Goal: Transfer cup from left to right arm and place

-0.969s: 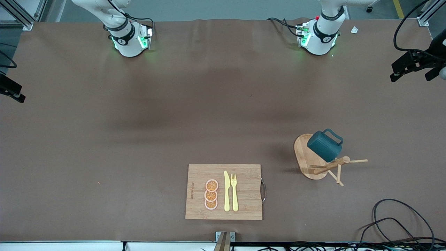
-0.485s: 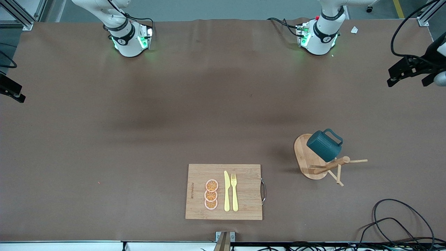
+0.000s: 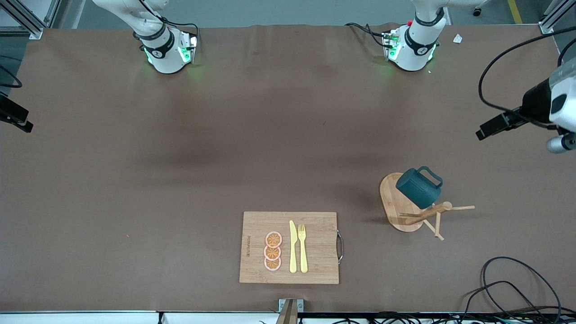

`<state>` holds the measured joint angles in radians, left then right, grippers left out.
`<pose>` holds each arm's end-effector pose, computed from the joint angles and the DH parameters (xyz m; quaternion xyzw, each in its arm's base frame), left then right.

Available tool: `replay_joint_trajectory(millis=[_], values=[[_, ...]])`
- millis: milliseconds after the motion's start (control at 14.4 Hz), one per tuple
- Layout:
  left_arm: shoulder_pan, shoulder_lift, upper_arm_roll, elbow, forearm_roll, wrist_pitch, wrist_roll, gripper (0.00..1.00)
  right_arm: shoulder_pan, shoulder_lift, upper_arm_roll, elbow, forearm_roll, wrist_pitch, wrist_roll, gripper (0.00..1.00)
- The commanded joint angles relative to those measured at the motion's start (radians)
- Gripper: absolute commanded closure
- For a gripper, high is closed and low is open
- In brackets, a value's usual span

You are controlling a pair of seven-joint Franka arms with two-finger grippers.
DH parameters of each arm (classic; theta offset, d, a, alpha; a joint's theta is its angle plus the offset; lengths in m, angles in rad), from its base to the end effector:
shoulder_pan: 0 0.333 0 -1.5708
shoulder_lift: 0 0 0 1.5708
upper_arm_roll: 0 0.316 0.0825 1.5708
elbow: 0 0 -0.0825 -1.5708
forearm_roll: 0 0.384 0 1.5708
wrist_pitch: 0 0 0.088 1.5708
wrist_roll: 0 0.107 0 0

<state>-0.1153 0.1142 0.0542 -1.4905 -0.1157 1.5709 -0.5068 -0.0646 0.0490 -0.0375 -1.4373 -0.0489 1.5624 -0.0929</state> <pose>0.5869 -0.0501 0.5978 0.9735 0.2215 -0.0315 0.0478 0.5660 -0.0627 0.6594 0.9989 -0.0057 0.0354 0.0289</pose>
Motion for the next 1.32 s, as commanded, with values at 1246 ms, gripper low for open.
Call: replay_joint_trajectory(millis=[1246], values=[[0.028, 0.183, -0.037, -0.214, -0.271, 0.471, -0.302, 0.0, -0.018, -0.009, 0.013, -0.011, 0.012, 0.001, -0.016, 0.0]])
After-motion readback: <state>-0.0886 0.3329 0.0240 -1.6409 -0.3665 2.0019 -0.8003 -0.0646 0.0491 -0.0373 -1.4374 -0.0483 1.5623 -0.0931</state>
